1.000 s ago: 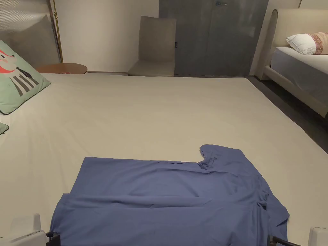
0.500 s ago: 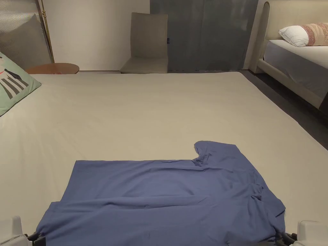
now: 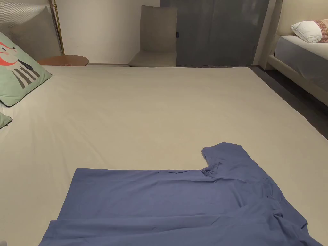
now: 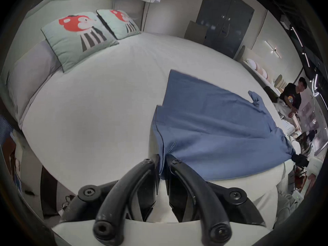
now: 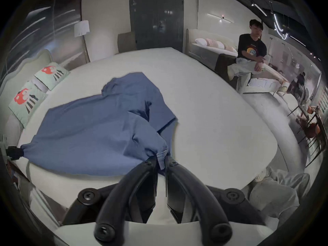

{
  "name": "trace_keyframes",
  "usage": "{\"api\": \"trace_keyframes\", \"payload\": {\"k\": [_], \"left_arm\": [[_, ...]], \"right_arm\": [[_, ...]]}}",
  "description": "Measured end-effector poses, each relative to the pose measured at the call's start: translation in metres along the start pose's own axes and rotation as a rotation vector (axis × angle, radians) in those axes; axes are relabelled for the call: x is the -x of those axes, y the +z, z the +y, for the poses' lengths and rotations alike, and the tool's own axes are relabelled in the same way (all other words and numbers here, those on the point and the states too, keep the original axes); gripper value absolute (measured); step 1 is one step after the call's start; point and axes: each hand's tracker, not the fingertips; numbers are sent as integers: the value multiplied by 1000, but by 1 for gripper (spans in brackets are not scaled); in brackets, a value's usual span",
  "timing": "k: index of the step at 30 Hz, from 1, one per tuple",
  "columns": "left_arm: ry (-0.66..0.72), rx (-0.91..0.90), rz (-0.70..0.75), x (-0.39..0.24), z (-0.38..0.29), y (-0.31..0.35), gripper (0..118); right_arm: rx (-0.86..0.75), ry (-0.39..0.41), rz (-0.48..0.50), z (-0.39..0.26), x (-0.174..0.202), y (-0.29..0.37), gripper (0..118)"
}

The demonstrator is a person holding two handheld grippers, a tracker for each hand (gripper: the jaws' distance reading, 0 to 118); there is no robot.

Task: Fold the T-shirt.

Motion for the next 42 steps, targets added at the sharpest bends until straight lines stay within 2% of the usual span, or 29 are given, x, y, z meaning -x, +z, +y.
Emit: {"api": "trace_keyframes", "payload": {"k": [4, 7, 10, 11, 12, 13, 14, 15, 16, 17, 18, 19, 25, 27, 28, 30, 31, 32, 35, 37, 39, 42], "left_arm": [[30, 19, 16, 8, -13, -12, 3], [13, 24, 28, 7, -17, -18, 3], [-22, 13, 44, 1, -20, -18, 3], [-24, 7, 41, 1, -20, -17, 7], [-23, 1, 36, 1, -20, -14, 17], [-19, -9, 27, 1, -20, -11, 40], [-18, -22, 28, 2, -20, -7, 58], [-14, -46, 25, 3, -19, -3, 68], [1, -79, 14, 4, -18, 4, 68], [15, -124, -6, 3, -15, 12, 100], [19, -166, -20, 2, -11, 20, 112], [11, -233, 4, -3, -5, 29, 108], [-81, -496, 19, -50, 31, 61, 108], [-124, -550, 11, -66, 37, 66, 103], [-143, -572, 14, -74, 39, 69, 91], [-175, -620, 21, -88, 40, 71, 31], [-182, -625, 25, -93, 40, 71, 6], [-183, -636, 25, -97, 41, 70, 0], [-185, -613, -36, -98, 46, 70, 0], [-178, -599, -39, -97, 51, 64, 0], [-182, -572, -35, -96, 59, 54, 0], [-148, -488, -55, -89, 75, 30, 0]], "right_arm": [[32, 10, -49, -14, -5, -10, 7], [43, -4, -31, -16, -6, -12, 7], [33, 34, -44, -16, -2, -10, 7], [29, 40, -41, -16, -2, -9, 7], [26, 44, -35, -15, -3, -8, 11], [22, 45, -29, -15, -4, -6, 27], [-20, 22, -27, -14, -6, -1, 58], [-43, 5, -29, -12, -7, 4, 69], [-67, 6, -21, -9, -8, 11, 69], [-115, 2, -7, -5, -9, 19, 101], [-164, 2, 0, 0, -7, 27, 109], [-222, 14, -5, 8, -2, 37, 107], [-498, 43, -25, 49, 43, 67, 106], [-547, 46, -31, 57, 60, 69, 97], [-577, 35, -21, 60, 68, 71, 87], [-588, -9, 35, 65, 78, 67, 47], [-596, -31, 61, 66, 82, 66, 22], [-603, -36, 52, 67, 87, 64, 2], [-613, 1, 38, 72, 96, 52, 0], [-599, -5, 67, 73, 98, 48, 0], [-585, 11, 56, 73, 100, 41, 0], [-555, -6, 68, 73, 99, 31, 0]]}}
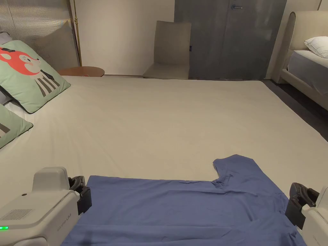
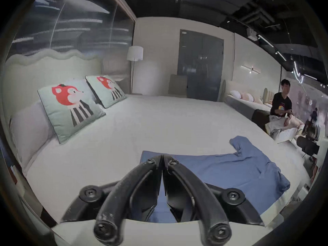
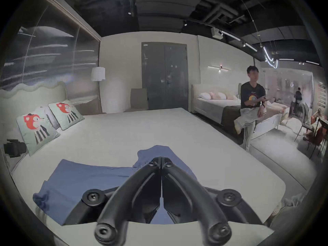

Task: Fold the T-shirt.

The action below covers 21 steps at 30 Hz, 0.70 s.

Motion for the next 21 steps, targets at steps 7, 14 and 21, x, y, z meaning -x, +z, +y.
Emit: {"api": "trace_keyframes", "payload": {"k": [7, 14, 21], "left_arm": [[60, 214, 20, 28, 20, -113, 68], [144, 438, 73, 56, 24, -232, 107], [67, 550, 117, 50, -4, -270, 66]], "right_arm": [[75, 3, -15, -10, 0, -29, 0], [148, 8, -39, -22, -3, -64, 0], [216, 14, -61, -30, -7, -93, 0]]}}
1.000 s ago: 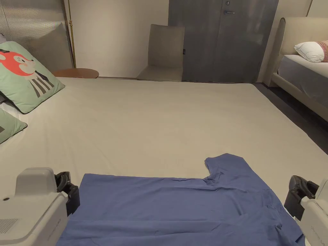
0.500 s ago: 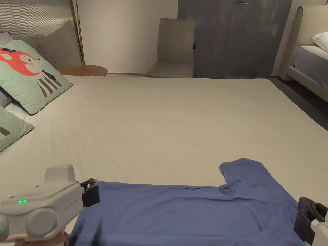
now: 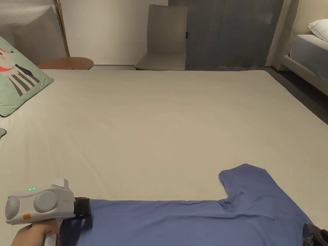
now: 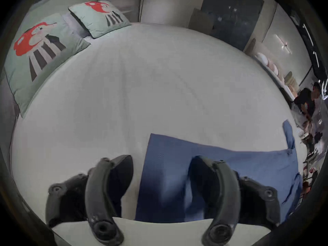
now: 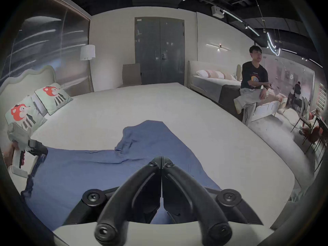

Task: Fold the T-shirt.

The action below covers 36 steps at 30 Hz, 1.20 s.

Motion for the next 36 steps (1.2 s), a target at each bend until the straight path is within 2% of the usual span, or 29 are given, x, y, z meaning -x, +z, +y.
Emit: {"api": "trace_keyframes", "payload": {"k": [1, 3, 4, 5, 6, 7, 8, 10, 14, 16, 19, 21, 22, 23, 24, 25, 26, 29, 36], "left_arm": [[-25, -26, 16, -3, -5, 5, 59], [-63, -54, -10, -10, -7, 13, 16], [-87, -59, 1, -15, -7, 16, 5], [-114, -70, 19, -17, -8, 21, 4], [-134, -81, 15, -19, -8, 25, 4], [-147, -90, 19, -20, -9, 28, 4], [-147, -94, 20, -20, -9, 32, 4], [-135, -107, 6, -16, -8, 39, 4], [-100, -132, -19, -10, -7, 52, 4], [-103, -140, -20, -12, -9, 57, 4], [-102, -152, -43, -13, -13, 69, 1], [-88, -148, -54, -14, -13, 74, 1], [-92, -151, -51, -15, -13, 75, 1], [-99, -157, -41, -16, -13, 76, 1], [-108, -156, -33, -16, -13, 77, 1], [-106, -155, -34, -15, -11, 76, 1], [-99, -154, -37, -14, -10, 78, 1], [-76, -164, -51, -12, -10, 90, 1], [-47, -225, -74, 3, -27, 143, 1]], "right_arm": [[10, 4, -1, 0, -1, -4, 0], [26, 2, 9, 4, -6, -15, 1], [43, 5, 11, 8, -9, -22, 6], [60, 5, 0, 12, -12, -30, 37], [79, 7, -2, 18, -15, -39, 75], [109, 15, -6, 24, -20, -51, 103], [141, 3, -1, 28, -26, -64, 117], [211, -14, 22, 38, -36, -89, 116], [358, 0, -19, 47, -50, -144, 115], [445, -6, -12, 46, -53, -169, 110], [545, -28, 6, 41, -52, -197, 79], [560, 25, -2, 41, -47, -201, 74], [531, 44, 12, 44, -46, -197, 67], [505, 48, 55, 48, -46, -190, 33], [491, 43, 76, 51, -47, -185, 8], [469, 0, 110, 54, -50, -175, 6], [463, 3, 125, 60, -50, -167, 6], [405, 86, 127, 73, -52, -136, 6], [290, 62, 177, 102, -70, -50, 6]]}}
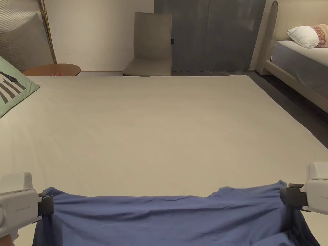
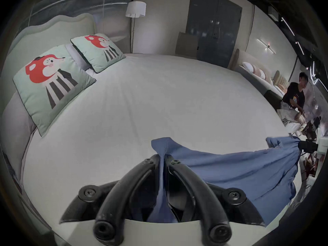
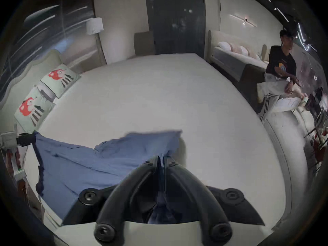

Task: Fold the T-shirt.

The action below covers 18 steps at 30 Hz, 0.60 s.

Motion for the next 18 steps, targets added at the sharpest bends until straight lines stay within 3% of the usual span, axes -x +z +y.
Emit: {"api": "trace_keyframes", "payload": {"k": [10, 18], "left_arm": [[-6, -47, -18, 23, -68, 101, 1], [4, 69, 9, 44, -150, 116, 1]], "right_arm": [[-37, 45, 16, -71, 17, 102, 6], [76, 68, -2, -151, 13, 122, 6]]}}
